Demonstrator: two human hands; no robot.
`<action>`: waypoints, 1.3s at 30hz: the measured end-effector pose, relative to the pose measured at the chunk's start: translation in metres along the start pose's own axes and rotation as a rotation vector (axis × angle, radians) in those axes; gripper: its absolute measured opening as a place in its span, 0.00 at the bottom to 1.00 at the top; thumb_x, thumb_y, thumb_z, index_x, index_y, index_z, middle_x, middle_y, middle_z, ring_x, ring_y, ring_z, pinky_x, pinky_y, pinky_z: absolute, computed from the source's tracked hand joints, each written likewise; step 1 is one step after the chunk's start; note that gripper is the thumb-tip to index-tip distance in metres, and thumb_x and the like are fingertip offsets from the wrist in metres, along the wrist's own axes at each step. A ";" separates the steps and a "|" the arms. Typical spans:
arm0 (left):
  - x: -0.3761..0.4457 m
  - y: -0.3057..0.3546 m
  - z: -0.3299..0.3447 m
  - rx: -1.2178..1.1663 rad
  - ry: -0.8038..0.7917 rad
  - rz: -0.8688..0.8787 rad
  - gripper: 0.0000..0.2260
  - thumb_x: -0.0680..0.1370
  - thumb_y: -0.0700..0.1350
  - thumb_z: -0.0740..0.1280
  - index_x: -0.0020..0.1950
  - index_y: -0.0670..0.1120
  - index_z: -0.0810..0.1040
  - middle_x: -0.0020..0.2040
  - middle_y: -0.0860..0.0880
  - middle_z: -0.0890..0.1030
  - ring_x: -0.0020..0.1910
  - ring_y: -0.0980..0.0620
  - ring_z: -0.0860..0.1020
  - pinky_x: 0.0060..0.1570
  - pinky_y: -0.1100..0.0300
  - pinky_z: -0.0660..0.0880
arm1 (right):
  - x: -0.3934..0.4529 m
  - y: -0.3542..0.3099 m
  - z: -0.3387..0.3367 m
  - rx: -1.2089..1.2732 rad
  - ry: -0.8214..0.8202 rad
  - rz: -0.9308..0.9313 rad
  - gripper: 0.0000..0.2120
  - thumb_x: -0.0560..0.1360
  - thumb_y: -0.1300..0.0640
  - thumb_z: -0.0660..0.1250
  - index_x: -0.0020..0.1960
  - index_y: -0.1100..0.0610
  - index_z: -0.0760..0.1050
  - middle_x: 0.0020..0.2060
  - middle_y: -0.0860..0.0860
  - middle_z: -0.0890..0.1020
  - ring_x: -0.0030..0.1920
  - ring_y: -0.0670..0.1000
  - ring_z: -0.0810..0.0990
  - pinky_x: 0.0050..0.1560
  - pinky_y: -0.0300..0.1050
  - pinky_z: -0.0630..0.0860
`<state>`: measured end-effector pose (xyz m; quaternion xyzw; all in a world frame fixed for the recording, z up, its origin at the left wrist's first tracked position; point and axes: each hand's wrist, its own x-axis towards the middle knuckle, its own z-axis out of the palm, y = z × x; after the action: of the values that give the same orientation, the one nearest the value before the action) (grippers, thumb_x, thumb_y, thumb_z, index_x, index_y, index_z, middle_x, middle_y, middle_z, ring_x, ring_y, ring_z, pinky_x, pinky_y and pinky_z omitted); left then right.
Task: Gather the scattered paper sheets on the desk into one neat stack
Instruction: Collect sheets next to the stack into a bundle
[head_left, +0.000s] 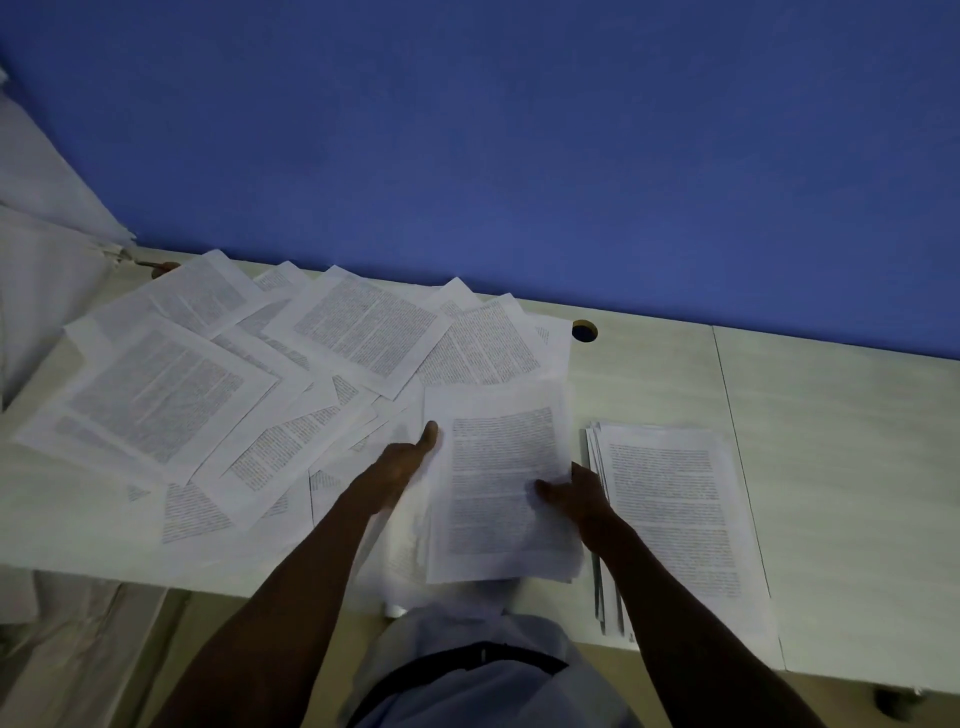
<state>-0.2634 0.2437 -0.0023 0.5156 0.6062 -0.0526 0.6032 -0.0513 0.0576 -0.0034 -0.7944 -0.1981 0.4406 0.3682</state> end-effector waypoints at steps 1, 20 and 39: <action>-0.001 -0.001 0.003 0.011 -0.035 0.021 0.28 0.74 0.72 0.63 0.49 0.46 0.78 0.47 0.46 0.81 0.46 0.49 0.79 0.44 0.58 0.76 | 0.000 -0.004 0.002 -0.026 -0.015 -0.007 0.22 0.70 0.54 0.80 0.60 0.62 0.81 0.55 0.56 0.85 0.57 0.58 0.83 0.60 0.57 0.81; 0.001 0.031 -0.004 -0.449 -0.437 0.303 0.29 0.69 0.41 0.79 0.68 0.42 0.77 0.65 0.41 0.80 0.64 0.40 0.79 0.65 0.40 0.74 | 0.006 -0.029 -0.017 -0.003 -0.513 -0.027 0.29 0.65 0.51 0.84 0.63 0.58 0.81 0.59 0.54 0.86 0.61 0.57 0.84 0.64 0.63 0.79; -0.022 -0.001 -0.030 -1.044 -0.291 -0.035 0.16 0.77 0.41 0.70 0.64 0.38 0.77 0.63 0.36 0.80 0.63 0.36 0.78 0.60 0.33 0.75 | -0.013 -0.012 -0.028 0.535 -0.132 0.072 0.07 0.75 0.70 0.71 0.54 0.66 0.82 0.54 0.65 0.85 0.48 0.59 0.87 0.50 0.52 0.85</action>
<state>-0.2900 0.2512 0.0225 0.1246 0.4702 0.1748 0.8560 -0.0343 0.0457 0.0224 -0.6452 -0.0699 0.5407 0.5352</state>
